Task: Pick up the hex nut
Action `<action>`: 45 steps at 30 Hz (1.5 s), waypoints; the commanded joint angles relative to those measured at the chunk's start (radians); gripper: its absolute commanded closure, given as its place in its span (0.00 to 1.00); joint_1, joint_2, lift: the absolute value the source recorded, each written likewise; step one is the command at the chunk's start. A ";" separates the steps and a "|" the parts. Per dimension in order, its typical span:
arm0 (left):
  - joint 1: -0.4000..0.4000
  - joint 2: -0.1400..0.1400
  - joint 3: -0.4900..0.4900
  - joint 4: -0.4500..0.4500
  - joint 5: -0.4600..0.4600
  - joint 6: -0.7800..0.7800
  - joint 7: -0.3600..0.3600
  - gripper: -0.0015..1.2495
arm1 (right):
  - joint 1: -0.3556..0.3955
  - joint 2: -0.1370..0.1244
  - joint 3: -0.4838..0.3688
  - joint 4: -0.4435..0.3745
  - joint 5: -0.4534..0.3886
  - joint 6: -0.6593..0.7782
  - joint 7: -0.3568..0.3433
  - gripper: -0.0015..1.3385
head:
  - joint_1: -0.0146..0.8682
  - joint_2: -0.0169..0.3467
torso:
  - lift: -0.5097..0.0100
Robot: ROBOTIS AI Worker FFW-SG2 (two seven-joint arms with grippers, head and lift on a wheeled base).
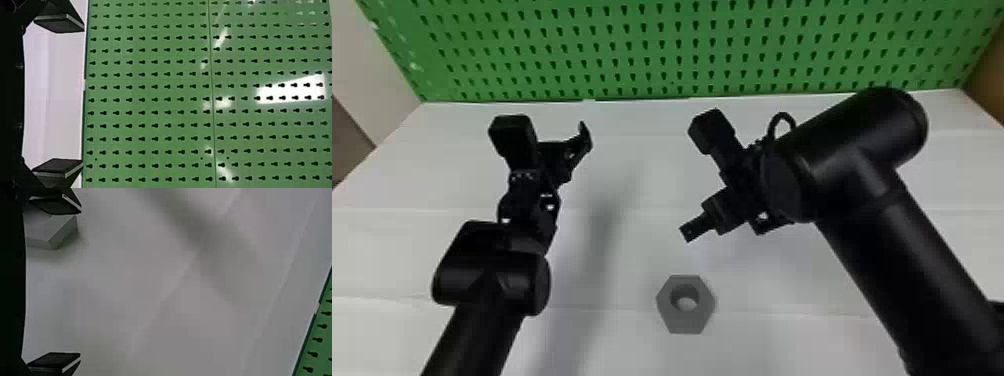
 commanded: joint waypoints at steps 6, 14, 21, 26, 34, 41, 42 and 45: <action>-0.002 0.000 -0.002 0.001 -0.002 0.000 0.000 0.07 | -0.029 0.001 0.062 0.081 0.000 0.001 0.000 0.00 | 0.91 0.46 | 0.82; -0.005 0.000 -0.003 0.003 -0.003 0.000 0.000 0.07 | -0.037 0.004 0.082 0.115 -0.003 0.001 0.000 0.00 | 0.91 0.46 | 0.82; -0.008 0.000 -0.003 0.003 -0.003 0.000 0.000 0.07 | -0.061 0.007 0.122 0.181 -0.023 0.001 0.000 0.00 | 0.91 0.46 | 0.83; -0.010 0.000 -0.005 0.004 -0.005 0.000 0.000 0.07 | -0.064 0.012 0.137 0.204 -0.034 0.001 0.000 0.00 | 0.91 0.46 | 0.83; -0.011 0.000 -0.005 0.004 -0.005 0.000 0.000 0.07 | -0.084 0.015 0.185 0.239 -0.075 0.001 0.000 0.00 | 0.91 0.46 | 0.83; -0.013 0.000 -0.005 0.004 -0.005 0.000 0.000 0.07 | -0.093 0.018 0.205 0.267 -0.088 0.001 0.002 0.00 | 0.91 0.46 | 0.83; -0.013 0.000 -0.005 0.004 -0.005 0.000 0.000 0.07 | -0.095 0.018 0.208 0.273 -0.088 0.001 0.002 0.00 | 0.91 0.46 | 0.83; -0.013 0.000 -0.005 0.006 -0.005 0.000 0.000 0.07 | -0.096 0.018 0.210 0.284 -0.089 0.001 0.002 0.00 | 0.91 0.46 | 0.83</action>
